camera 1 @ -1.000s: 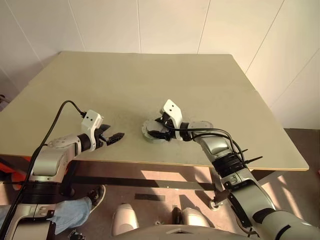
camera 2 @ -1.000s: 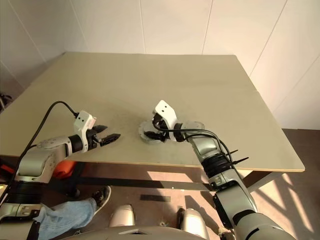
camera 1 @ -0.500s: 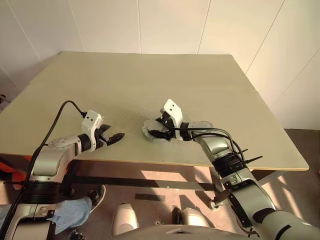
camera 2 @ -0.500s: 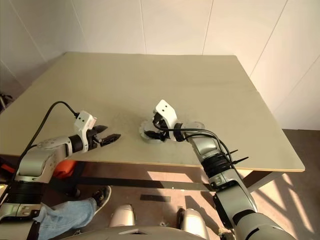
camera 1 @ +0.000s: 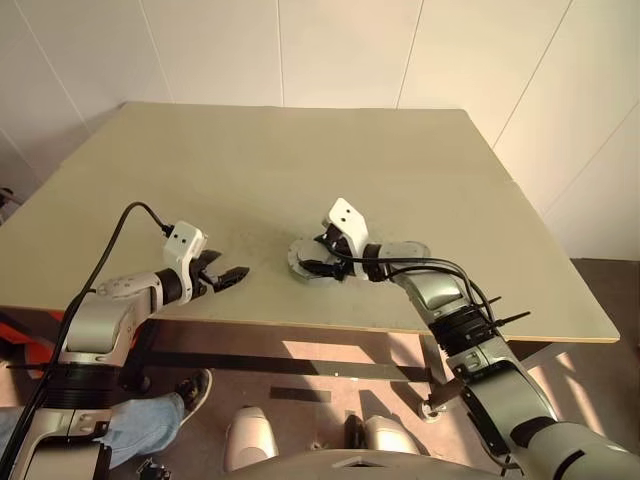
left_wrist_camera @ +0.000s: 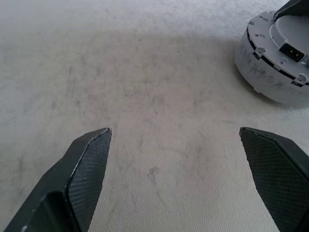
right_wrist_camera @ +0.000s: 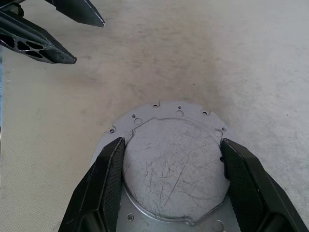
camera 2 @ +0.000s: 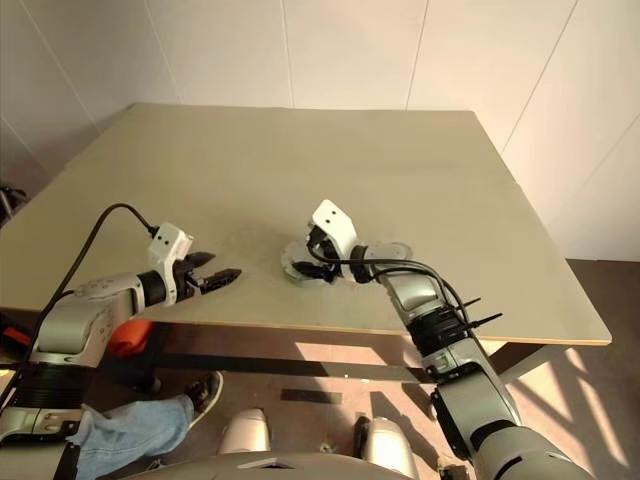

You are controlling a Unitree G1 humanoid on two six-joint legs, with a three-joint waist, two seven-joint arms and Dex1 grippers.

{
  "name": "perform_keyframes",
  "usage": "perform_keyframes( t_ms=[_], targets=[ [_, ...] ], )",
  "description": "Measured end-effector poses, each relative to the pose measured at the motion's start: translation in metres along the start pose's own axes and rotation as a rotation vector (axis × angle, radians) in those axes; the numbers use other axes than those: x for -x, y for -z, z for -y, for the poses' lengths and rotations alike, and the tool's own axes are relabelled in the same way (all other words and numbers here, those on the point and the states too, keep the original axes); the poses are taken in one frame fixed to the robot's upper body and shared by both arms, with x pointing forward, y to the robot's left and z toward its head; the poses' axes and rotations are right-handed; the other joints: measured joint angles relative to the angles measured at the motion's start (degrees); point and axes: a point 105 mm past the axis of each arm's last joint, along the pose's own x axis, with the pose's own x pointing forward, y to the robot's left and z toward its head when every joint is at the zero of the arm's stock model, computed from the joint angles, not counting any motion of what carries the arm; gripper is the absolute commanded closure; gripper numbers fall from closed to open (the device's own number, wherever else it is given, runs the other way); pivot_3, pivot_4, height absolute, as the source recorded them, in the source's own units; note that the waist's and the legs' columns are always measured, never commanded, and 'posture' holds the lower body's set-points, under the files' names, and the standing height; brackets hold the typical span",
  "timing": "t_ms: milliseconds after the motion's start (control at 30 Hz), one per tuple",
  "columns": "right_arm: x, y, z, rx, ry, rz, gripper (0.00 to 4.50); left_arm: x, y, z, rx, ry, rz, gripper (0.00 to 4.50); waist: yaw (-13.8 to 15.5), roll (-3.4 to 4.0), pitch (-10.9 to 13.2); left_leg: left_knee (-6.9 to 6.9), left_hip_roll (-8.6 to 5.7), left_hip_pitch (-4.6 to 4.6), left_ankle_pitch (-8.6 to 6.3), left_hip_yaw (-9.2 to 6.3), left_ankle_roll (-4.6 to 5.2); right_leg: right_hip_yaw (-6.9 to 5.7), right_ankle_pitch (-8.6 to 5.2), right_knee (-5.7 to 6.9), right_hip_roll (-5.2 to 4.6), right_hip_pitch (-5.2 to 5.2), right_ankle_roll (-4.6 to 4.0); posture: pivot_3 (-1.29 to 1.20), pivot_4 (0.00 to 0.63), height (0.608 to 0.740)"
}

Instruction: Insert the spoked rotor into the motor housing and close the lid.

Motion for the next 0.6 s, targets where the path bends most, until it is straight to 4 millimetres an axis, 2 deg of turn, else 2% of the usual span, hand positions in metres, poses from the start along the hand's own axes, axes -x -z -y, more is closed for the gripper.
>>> perform_keyframes(
  t_ms=[200,600],
  targets=[
    [0.0084,0.0010,0.0068,0.008,0.029,-0.014,1.47,0.0000,0.0002,-0.0004,0.000,-0.004,0.000,0.00,-0.2,0.00,0.0,-0.03,0.02,-0.04,0.00,0.01,0.00,0.00,0.01,-0.07,0.02,-0.05,-0.02,0.00,0.000,0.740],
    [0.0094,0.0022,0.0007,-0.049,-0.006,0.018,1.47,-0.0003,0.0001,-0.0005,0.000,-0.006,0.000,0.00,-0.2,0.00,0.0,-0.07,0.02,-0.04,0.00,0.02,0.01,0.01,0.00,-0.10,0.03,-0.07,-0.02,0.00,0.000,0.740]
  ],
)
